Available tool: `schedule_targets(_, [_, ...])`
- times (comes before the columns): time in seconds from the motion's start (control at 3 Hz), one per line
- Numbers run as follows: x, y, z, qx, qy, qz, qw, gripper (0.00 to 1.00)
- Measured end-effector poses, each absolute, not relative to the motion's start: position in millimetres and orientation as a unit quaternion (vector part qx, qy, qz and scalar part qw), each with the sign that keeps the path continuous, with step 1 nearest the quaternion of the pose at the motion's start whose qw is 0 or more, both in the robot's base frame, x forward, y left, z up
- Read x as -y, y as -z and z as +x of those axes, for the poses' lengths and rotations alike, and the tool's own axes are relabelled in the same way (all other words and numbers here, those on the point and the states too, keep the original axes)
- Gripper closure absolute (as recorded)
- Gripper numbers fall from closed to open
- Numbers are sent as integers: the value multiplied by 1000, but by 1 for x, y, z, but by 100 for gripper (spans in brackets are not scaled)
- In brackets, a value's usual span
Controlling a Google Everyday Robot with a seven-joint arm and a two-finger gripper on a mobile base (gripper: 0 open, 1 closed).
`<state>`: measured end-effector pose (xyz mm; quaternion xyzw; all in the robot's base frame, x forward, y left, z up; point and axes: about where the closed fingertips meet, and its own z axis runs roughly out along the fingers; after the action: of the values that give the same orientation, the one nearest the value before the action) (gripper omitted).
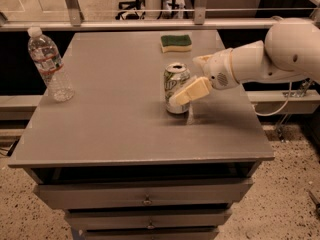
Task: Knock 7up can over
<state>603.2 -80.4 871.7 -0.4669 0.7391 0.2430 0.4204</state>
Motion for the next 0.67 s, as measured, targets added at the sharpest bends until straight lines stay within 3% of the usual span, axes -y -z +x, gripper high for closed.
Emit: schedule_targets(0.67, [51, -898, 654, -737, -242, -453, 439, 0])
